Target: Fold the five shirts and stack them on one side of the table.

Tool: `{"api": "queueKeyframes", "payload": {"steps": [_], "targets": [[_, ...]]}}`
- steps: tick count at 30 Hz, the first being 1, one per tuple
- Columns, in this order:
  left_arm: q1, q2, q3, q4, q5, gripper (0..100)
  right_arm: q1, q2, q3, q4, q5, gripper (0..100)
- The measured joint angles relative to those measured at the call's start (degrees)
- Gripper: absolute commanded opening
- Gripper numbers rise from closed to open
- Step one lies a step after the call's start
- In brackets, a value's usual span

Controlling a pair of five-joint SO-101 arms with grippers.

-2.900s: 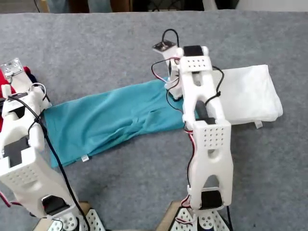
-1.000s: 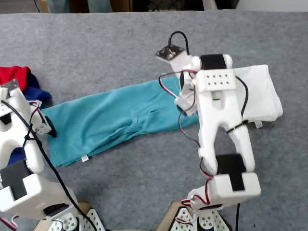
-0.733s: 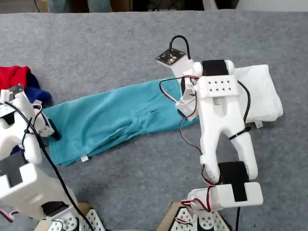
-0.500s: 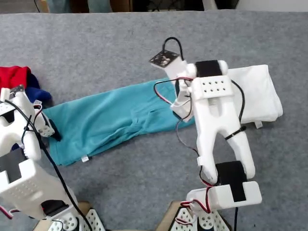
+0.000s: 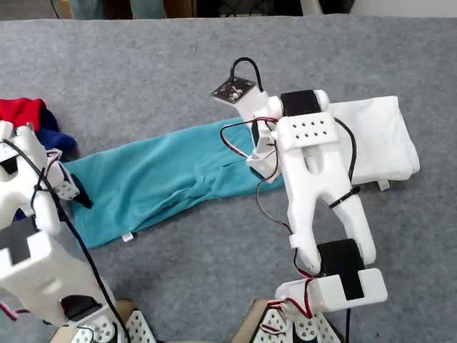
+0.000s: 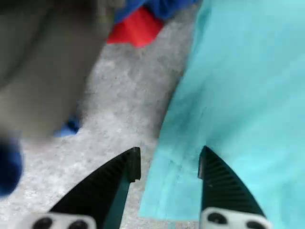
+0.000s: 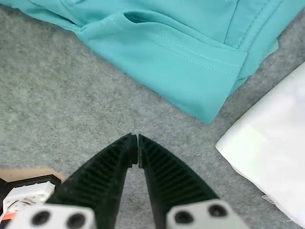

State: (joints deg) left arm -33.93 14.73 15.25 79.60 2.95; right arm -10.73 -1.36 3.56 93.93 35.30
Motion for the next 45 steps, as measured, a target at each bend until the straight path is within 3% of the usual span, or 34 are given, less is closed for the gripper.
{"api": "queueKeyframes", "payload": {"steps": [11,22,37,42,45], "targets": [[1.05,16.79,-11.69,4.22,0.79,22,0.0,0.0,0.0,0.0,0.0,1.5],[5.98,17.58,-12.84,4.57,0.88,3,0.0,0.0,0.0,-0.18,0.0,1.5],[13.27,18.46,-15.47,6.95,1.14,3,0.0,0.0,0.0,-0.18,0.0,1.5],[13.98,15.3,-17.67,8.18,5.98,3,0.0,0.0,0.0,-2.73,0.0,1.5],[17.76,12.92,-18.73,8.44,6.33,3,0.0,0.0,-1.41,-3.69,0.0,1.5]]}}
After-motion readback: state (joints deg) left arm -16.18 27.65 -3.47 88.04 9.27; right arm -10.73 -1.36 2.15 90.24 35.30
